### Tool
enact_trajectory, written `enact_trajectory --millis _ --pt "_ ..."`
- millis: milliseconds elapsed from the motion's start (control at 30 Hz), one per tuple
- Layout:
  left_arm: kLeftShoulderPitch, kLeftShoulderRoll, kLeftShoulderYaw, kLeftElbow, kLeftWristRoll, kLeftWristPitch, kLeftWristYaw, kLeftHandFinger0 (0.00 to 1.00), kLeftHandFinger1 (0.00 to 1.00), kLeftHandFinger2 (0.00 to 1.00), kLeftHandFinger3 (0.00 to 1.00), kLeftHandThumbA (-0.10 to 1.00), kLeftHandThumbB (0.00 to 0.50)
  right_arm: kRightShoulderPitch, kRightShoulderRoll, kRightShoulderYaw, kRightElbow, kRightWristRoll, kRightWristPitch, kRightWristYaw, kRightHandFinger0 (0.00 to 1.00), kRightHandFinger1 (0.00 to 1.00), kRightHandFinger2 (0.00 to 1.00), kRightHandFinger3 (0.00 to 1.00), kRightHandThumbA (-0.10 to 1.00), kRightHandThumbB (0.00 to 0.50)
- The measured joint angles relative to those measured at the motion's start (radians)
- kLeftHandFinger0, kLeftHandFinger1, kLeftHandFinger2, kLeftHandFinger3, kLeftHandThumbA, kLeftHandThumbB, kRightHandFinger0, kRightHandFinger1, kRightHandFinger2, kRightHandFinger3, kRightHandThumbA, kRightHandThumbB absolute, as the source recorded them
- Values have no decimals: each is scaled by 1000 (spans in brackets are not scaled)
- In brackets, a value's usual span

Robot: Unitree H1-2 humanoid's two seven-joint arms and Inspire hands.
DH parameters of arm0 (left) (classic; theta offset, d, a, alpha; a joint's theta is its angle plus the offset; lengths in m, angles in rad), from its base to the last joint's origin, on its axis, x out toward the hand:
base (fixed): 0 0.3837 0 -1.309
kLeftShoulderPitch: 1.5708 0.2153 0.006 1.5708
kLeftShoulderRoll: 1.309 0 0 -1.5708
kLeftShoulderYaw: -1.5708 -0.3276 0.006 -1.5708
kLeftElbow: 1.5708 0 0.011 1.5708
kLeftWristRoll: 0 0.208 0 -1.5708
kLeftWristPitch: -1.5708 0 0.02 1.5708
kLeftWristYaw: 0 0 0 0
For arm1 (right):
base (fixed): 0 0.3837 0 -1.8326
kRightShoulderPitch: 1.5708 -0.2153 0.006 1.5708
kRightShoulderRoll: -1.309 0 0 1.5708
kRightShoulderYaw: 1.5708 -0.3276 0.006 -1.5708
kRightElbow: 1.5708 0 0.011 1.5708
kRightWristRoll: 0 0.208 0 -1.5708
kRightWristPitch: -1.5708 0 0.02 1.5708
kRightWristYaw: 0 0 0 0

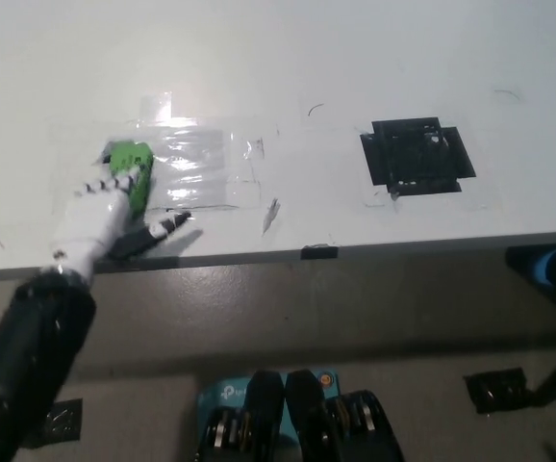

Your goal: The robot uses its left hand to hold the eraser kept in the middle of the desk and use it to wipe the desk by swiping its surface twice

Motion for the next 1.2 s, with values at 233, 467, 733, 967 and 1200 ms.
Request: enact_trajectory --millis 233,467,733,967,1200 --pt "-59 37 4 -56 0 9 -53 1000 1000 1000 1000 1000 382 6 -1 8 -1 0 0 0 1000 1000 1000 1000 1000 24" --pt "-34 36 37 -93 -15 3 -46 1000 1000 1000 1000 1000 379 14 -1 10 -2 0 1 2 1000 1000 1000 1000 1000 26" --pt "172 -27 126 -417 -40 20 -38 1000 1000 1000 1000 1000 369 14 -1 10 -2 0 2 2 1000 1000 1000 1000 1000 55" --pt "479 -123 150 -719 -46 29 -34 1000 1000 1000 1000 1000 344 14 -6 10 -1 0 2 5 1000 1000 1000 1000 1000 59" --pt "689 -192 156 -776 -50 12 -6 1000 1000 1000 1000 1000 314 13 -12 10 0 0 2 7 1000 1000 1000 1000 1000 13"
